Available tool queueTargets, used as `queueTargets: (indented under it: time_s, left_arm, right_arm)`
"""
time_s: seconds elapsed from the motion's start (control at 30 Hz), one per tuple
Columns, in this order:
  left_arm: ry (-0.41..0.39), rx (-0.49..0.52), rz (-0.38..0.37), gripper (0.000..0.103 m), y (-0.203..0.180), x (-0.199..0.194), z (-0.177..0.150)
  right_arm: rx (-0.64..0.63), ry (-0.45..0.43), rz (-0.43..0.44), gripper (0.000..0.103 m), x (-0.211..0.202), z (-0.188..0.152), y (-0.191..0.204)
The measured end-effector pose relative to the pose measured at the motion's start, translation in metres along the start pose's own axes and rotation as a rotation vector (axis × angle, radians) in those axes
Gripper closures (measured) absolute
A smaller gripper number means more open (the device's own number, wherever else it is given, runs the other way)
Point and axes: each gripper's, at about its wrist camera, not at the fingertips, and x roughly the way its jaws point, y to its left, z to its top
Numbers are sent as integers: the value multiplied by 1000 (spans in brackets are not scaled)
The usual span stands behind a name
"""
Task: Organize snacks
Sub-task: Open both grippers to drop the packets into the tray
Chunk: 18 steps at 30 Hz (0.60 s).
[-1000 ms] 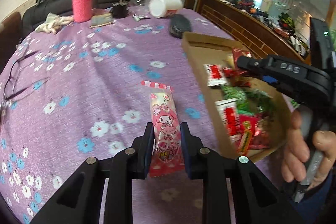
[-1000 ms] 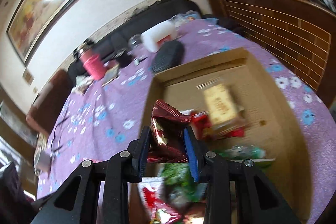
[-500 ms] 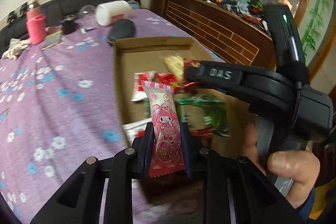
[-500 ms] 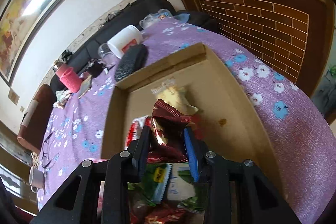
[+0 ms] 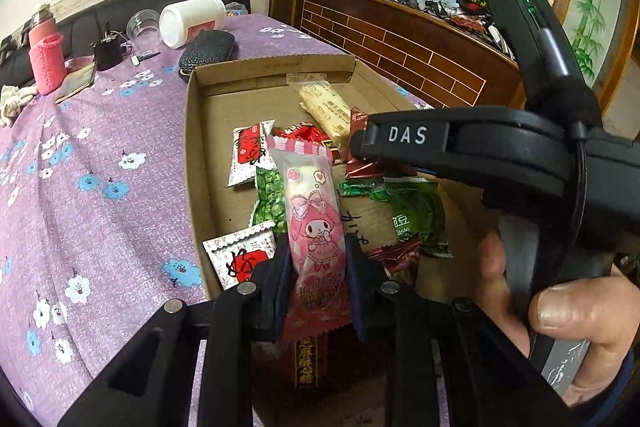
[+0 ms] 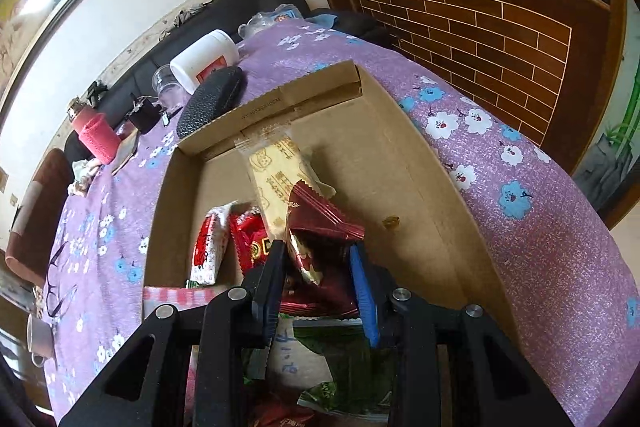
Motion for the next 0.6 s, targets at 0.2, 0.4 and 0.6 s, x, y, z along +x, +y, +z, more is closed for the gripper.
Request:
queueTargets:
  time_s: [0.2,0.4,0.6]
  left_arm:
    - [-14,6,9,79,-2,-2,-2]
    - [-29,43,45,78,-12,-3,-6]
    - [-41,77,75,77,-18,-3,-9]
  right_arm:
    - [-4,-1,-8,69,0,0,2]
    - [-5,1,-13,68,0,-1,3]
    - [-6,2,-18,68,0,-1,3]
